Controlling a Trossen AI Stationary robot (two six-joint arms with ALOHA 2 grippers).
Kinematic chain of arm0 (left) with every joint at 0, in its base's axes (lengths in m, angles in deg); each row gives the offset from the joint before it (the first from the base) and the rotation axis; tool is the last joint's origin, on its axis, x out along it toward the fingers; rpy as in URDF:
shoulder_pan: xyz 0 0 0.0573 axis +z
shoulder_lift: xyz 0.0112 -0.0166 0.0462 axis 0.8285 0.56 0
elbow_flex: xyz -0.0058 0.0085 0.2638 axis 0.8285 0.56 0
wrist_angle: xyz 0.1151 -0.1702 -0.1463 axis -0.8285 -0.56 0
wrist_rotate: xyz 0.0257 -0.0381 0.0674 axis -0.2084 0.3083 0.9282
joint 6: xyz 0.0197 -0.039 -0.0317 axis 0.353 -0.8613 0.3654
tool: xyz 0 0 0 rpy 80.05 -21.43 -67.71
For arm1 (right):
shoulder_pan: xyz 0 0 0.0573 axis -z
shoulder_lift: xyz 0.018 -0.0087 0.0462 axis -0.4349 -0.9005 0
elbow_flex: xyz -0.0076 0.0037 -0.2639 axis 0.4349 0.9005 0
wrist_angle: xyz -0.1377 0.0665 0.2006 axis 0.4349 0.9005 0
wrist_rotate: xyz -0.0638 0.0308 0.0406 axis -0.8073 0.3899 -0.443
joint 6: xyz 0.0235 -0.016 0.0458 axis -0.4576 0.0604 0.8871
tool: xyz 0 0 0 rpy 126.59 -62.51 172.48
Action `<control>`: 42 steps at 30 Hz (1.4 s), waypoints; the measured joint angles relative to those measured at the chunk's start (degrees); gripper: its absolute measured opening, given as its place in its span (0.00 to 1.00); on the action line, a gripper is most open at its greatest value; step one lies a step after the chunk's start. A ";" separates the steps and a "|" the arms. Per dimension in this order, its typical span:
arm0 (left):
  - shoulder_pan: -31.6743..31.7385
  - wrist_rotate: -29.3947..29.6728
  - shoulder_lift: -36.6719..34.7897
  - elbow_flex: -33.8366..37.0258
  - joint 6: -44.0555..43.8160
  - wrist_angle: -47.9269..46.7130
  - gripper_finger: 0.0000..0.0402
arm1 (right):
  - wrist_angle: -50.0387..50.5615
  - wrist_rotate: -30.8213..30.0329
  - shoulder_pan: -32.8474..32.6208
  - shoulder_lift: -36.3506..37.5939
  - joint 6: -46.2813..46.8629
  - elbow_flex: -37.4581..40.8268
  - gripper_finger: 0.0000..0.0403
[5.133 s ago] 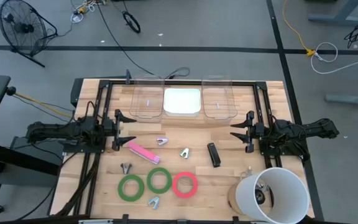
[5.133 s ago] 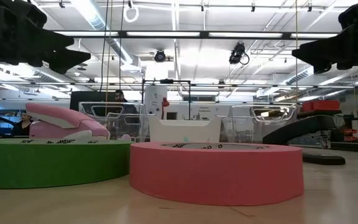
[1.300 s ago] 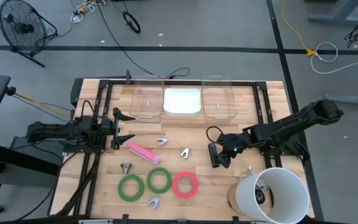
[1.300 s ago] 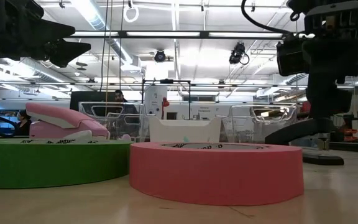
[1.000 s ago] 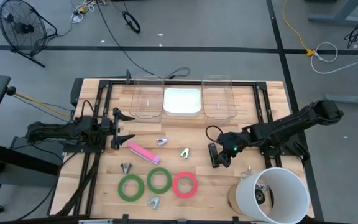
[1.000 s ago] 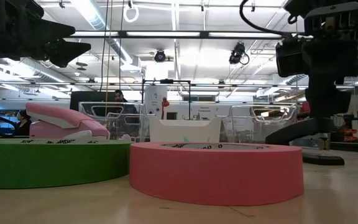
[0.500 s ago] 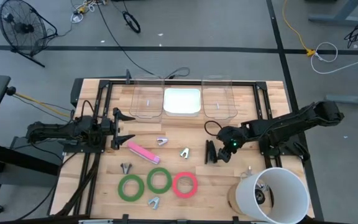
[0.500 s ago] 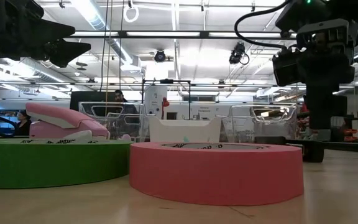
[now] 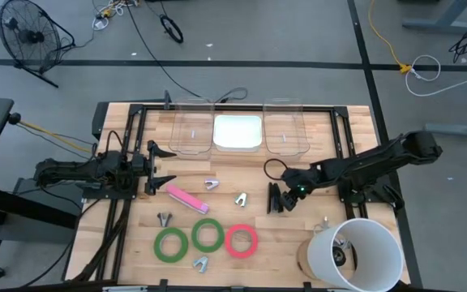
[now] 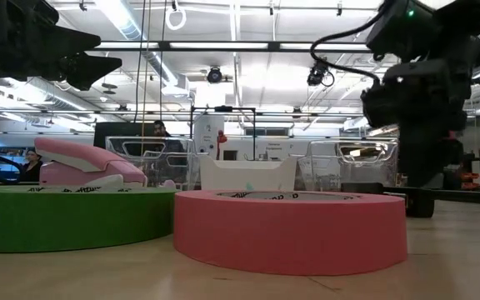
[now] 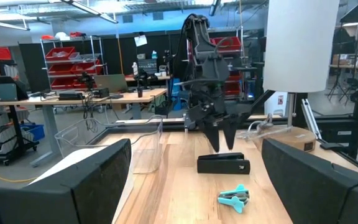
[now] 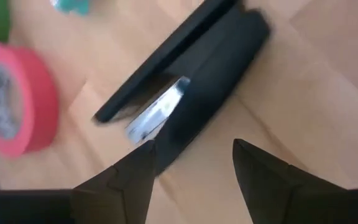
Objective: Pick and place Stapler, Stapler remover, tape
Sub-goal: Put the black stapler into the right transparent bin
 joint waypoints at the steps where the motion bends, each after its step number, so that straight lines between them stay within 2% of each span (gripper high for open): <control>1: 0.00 0.00 0.00 0.00 0.01 0.00 0.91 | -1.07 -0.49 0.12 -0.57 0.57 0.00 0.53; 12: -0.01 0.00 0.00 -0.01 0.01 -0.01 0.91 | -5.64 -1.69 0.26 -6.13 3.27 -0.07 0.53; 16: 0.01 0.00 0.00 -0.02 0.01 -0.01 0.91 | -9.45 -1.62 0.26 -7.74 2.50 -0.07 0.53; 20: 0.00 0.00 0.00 -0.01 0.00 -0.01 0.91 | -8.57 -1.64 0.28 -8.62 0.60 -0.31 0.52; 24: 0.01 0.00 0.00 -0.01 0.01 -0.01 0.91 | -6.95 -1.16 0.26 -8.97 1.79 -0.37 0.44; 30: 0.00 0.00 0.00 0.00 0.00 -0.01 0.91 | -6.30 0.77 0.26 -8.84 0.17 -0.33 0.14; 35: -0.01 0.00 -0.01 0.00 0.01 -0.01 0.91 | -6.57 0.45 0.35 -8.37 -0.78 -0.18 0.14; 42: -0.01 0.00 0.00 -0.02 0.01 -0.03 0.91 | -5.39 -0.51 0.61 -3.20 -1.71 0.39 0.14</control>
